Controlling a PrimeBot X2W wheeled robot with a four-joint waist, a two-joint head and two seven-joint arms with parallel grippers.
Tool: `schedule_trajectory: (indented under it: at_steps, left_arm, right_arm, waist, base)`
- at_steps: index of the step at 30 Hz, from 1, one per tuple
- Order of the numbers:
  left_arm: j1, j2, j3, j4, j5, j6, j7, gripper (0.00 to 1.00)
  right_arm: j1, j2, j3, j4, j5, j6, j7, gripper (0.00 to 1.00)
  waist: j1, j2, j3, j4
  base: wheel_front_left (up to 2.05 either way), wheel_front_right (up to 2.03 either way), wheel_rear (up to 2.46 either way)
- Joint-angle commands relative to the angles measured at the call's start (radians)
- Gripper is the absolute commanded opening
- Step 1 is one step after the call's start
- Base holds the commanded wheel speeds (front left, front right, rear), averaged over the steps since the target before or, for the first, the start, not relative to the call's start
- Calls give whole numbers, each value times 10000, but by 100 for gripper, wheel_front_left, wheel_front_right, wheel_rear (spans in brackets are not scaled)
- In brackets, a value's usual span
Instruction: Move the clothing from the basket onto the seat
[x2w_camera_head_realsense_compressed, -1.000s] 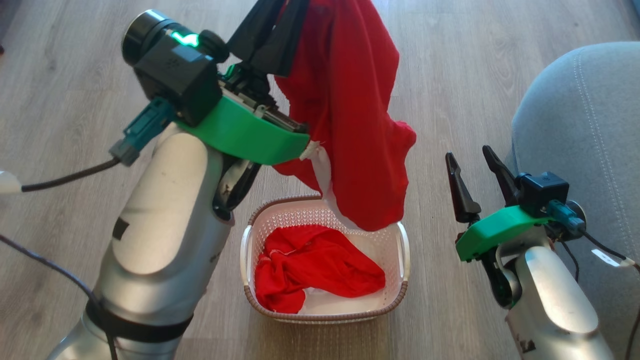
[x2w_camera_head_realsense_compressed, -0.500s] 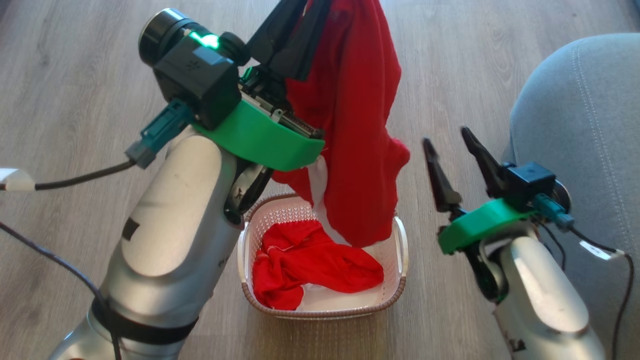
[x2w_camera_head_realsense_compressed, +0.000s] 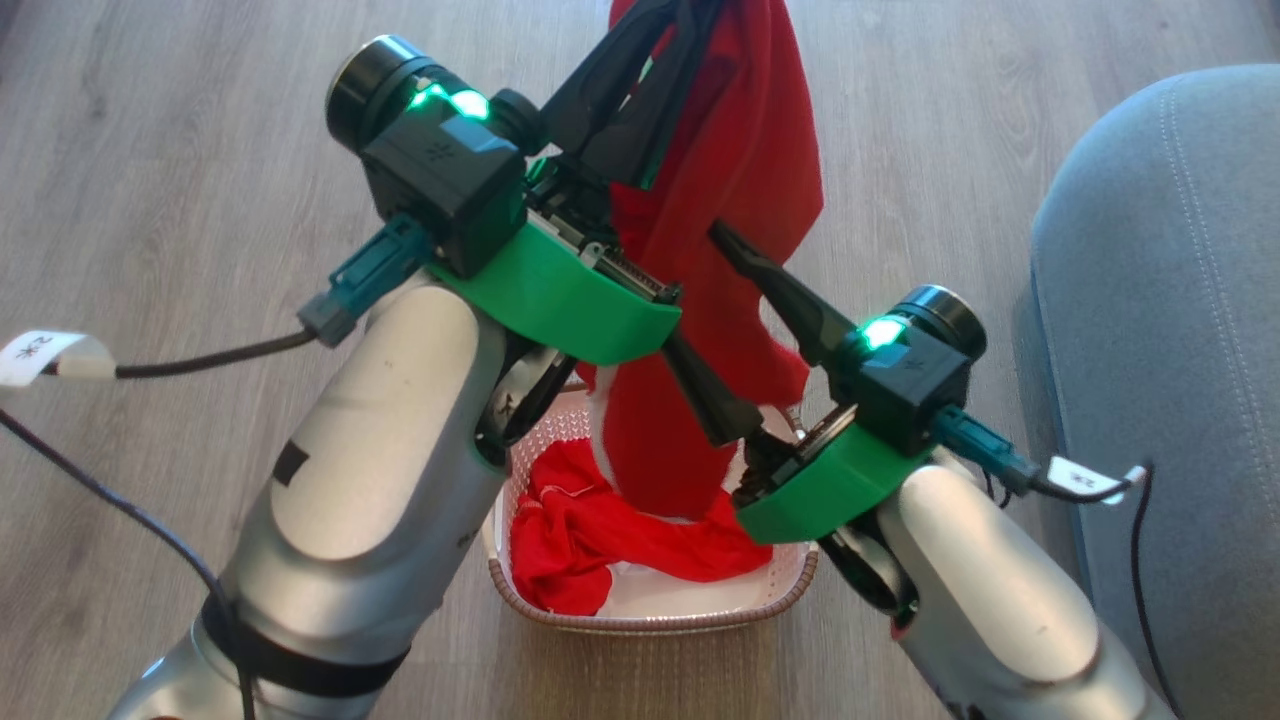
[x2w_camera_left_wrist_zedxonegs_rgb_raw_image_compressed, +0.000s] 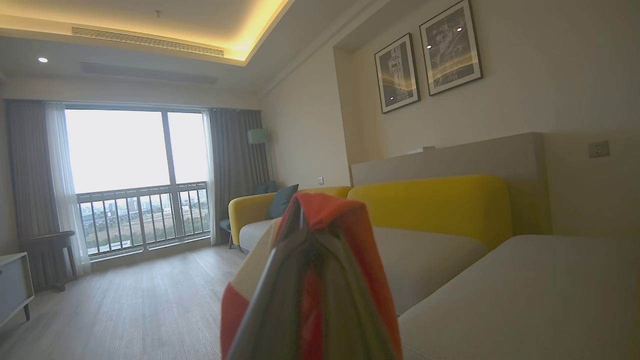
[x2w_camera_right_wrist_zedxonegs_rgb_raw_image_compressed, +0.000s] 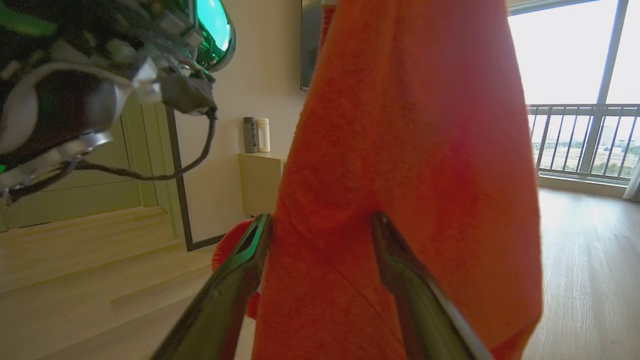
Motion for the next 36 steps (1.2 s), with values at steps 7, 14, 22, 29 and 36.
schedule_trajectory:
  at_steps: [7,14,22,29,36]
  left_arm:
    - [-394,134,3,-108,-232,136,-132,0]
    - [-343,134,-278,-11,-385,245,-169,0]
    - [-279,133,-391,192,-466,281,-189,0]
    - [-167,147,-287,395,-464,268,-202,3]
    - [93,182,-247,821,-635,12,-209,100]
  right_arm:
    - [-684,262,539,1194,-124,-2,-65,100]
    - [-1092,387,563,3364,-50,-2,-65,100]
    - [-1228,394,119,3190,510,-2,-65,0]
    - [-922,395,-353,2746,458,-2,-65,0]
    - [-641,395,-1241,2106,286,-2,-65,0]
  waist:
    - [0,0,-182,65]
    - [0,0,-304,167]
    - [0,0,-248,215]
    - [0,0,-137,82]
    - [0,0,52,-126]
  base:
    - [0,0,0]
    - [0,0,0]
    - [0,0,0]
    - [0,0,0]
    - [0,0,0]
